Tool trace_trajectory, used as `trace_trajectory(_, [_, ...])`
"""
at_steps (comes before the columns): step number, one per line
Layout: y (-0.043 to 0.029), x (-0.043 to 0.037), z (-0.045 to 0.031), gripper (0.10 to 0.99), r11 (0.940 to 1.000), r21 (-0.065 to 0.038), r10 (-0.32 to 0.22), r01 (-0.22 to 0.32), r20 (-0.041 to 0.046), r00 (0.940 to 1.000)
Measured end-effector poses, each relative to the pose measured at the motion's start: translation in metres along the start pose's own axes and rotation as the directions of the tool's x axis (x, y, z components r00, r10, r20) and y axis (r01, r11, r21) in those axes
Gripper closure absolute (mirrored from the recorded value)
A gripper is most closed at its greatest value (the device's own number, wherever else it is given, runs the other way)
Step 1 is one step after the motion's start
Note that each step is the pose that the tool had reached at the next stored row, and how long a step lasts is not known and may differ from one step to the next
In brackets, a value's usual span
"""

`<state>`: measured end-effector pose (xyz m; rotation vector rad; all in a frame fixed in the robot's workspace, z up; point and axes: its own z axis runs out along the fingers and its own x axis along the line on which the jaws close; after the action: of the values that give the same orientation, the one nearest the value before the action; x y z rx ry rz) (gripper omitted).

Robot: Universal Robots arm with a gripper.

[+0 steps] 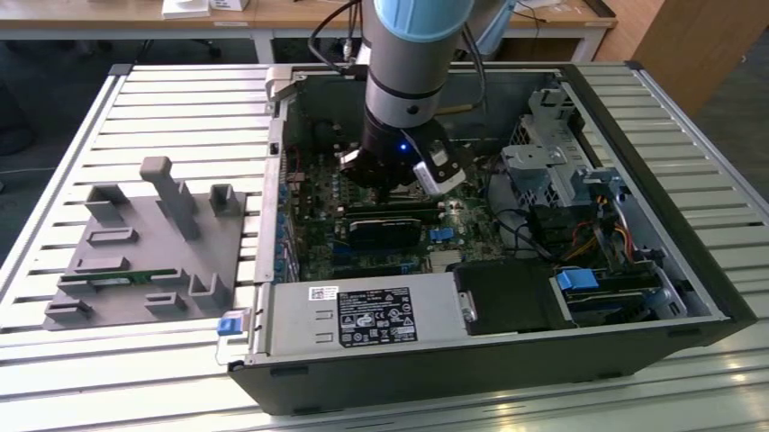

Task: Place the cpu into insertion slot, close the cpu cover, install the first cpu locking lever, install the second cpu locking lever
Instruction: 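Install the second cpu locking lever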

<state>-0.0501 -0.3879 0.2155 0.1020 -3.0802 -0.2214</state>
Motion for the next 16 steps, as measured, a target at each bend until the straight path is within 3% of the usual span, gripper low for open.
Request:
trace_trajectory(9, [-0.0025, 0.0029, 0.0054, 0.980, 0.9999, -0.013, -0.001, 0.001, 0.0008, 1.0000])
trace_trajectory(16, [-0.0108, 0.0070, 0.0047, 0.980, 0.9994, -0.036, -0.002, 0.002, 0.0023, 1.0000])
